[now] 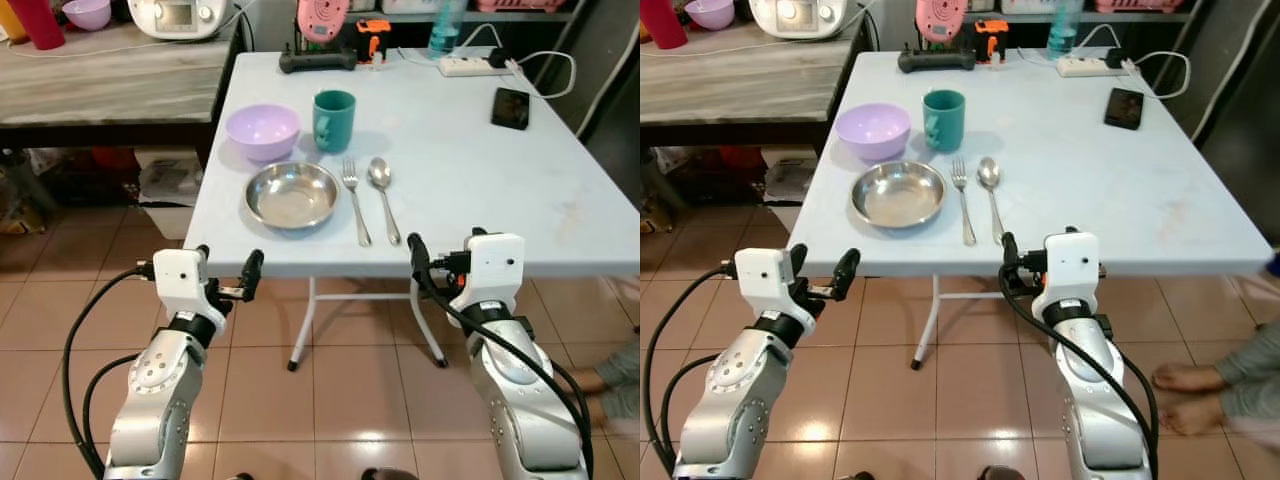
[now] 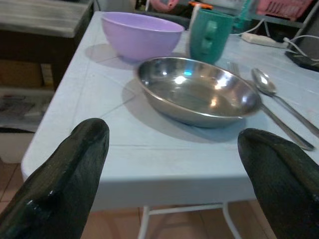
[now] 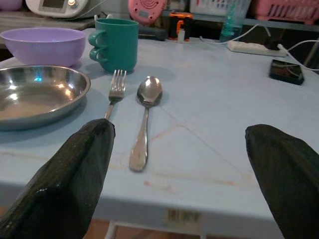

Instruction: Setting the table

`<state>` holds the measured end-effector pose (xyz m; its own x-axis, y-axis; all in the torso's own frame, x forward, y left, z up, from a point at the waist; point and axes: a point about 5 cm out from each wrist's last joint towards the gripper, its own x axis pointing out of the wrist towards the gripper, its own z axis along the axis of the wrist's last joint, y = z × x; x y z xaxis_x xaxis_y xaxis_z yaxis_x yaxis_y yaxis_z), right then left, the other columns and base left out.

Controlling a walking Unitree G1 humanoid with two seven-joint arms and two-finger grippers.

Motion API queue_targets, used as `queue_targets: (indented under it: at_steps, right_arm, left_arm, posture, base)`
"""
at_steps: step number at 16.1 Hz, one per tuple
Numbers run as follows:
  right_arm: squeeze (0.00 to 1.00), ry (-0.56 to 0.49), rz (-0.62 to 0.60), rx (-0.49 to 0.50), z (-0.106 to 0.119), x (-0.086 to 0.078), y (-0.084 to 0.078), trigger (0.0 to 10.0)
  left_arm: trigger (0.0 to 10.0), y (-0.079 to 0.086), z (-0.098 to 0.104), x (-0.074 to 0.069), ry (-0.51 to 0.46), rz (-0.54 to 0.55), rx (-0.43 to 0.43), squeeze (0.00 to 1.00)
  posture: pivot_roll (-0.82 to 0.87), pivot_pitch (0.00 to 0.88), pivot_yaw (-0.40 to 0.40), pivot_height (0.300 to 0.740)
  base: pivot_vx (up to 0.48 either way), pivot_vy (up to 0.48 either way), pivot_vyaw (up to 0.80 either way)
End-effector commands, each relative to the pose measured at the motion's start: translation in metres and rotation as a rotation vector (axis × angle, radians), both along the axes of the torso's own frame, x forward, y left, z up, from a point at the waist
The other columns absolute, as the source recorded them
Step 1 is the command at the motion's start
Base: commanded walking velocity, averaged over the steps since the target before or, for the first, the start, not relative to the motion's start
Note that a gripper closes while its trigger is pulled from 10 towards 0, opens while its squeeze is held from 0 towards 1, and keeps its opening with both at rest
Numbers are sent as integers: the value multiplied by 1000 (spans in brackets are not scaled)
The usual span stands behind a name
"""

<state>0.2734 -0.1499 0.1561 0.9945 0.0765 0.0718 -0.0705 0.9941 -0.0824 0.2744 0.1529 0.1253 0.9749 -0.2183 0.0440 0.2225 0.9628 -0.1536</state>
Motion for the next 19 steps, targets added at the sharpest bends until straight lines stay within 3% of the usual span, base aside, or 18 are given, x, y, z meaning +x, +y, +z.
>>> queue_targets:
  at_steps: [1,7,9,19]
  right_arm:
    - [0,-34,16,9,7,-2,3,10000]
    - [0,-34,20,15,6,-1,4,10000]
    - [0,-34,32,30,6,-2,6,10000]
    - [0,-34,79,64,10,-2,11,10000]
  left_arm:
    - [10000,3,3,-1,-12,8,5,0]
    - [10000,2,3,-1,-10,5,7,0]
    - [10000,2,4,-1,-21,15,-14,0]
    - [10000,-11,8,-6,-81,-94,74,0]
  posture:
    - [-187,162,19,740]
    - [-187,162,21,740]
    - [-187,162,21,740]
    - [-191,166,24,740]
  base:
    - [409,0,469]
    - [404,0,456]
    - [0,0,0]
    - [0,0,0]
